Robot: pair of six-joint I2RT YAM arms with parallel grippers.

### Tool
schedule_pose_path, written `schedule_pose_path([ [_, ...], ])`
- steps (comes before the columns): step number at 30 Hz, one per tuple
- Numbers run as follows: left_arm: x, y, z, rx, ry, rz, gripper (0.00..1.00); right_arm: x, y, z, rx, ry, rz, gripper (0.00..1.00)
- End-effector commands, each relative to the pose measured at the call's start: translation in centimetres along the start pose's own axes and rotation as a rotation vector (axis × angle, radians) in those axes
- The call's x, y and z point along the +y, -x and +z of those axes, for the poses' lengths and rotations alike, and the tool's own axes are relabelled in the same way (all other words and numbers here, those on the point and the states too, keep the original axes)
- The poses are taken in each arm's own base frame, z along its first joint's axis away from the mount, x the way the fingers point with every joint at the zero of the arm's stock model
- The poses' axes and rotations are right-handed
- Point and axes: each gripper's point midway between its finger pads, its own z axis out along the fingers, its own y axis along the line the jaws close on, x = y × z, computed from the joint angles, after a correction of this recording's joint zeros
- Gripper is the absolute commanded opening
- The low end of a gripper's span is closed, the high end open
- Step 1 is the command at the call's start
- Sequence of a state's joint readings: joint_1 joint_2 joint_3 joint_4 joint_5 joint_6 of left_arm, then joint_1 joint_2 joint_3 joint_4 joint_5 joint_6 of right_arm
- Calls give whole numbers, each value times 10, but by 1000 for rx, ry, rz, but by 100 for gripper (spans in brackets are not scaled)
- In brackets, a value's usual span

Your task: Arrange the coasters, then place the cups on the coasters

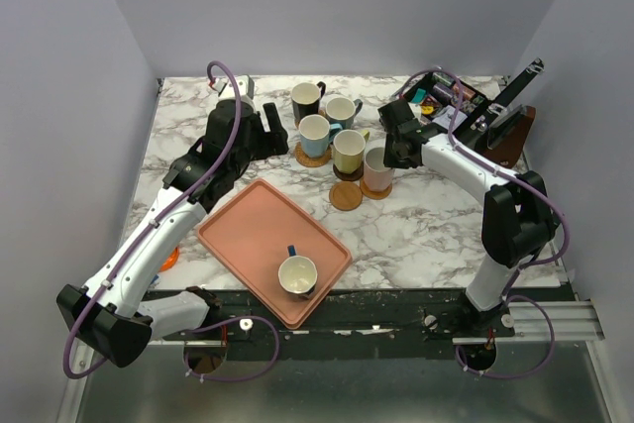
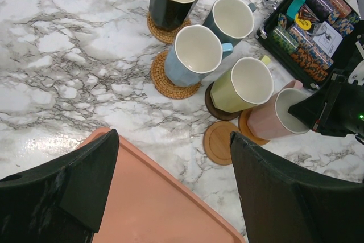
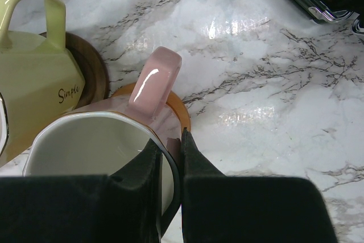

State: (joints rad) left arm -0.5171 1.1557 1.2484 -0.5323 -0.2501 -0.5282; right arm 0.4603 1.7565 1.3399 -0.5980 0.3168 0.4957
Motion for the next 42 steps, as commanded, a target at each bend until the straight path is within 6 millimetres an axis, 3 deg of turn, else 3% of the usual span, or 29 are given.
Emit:
schedule_pose_path([
  [1, 4, 3, -2, -17, 9, -16, 86, 8, 18, -2, -51, 14, 10, 1],
  [11, 4, 0, -1, -12, 7, -16, 86, 8, 12, -1, -17, 9, -13, 1],
  [31, 3, -6, -2, 7, -13, -12, 86, 7, 10, -5, -17, 25, -14, 58],
  [39, 9, -23, -4, 65, -6, 24, 88, 15, 18, -14, -54, 84, -10, 86],
  [42, 13, -33, -6, 98, 1, 31, 89, 17, 22, -19, -83, 108, -13, 90],
])
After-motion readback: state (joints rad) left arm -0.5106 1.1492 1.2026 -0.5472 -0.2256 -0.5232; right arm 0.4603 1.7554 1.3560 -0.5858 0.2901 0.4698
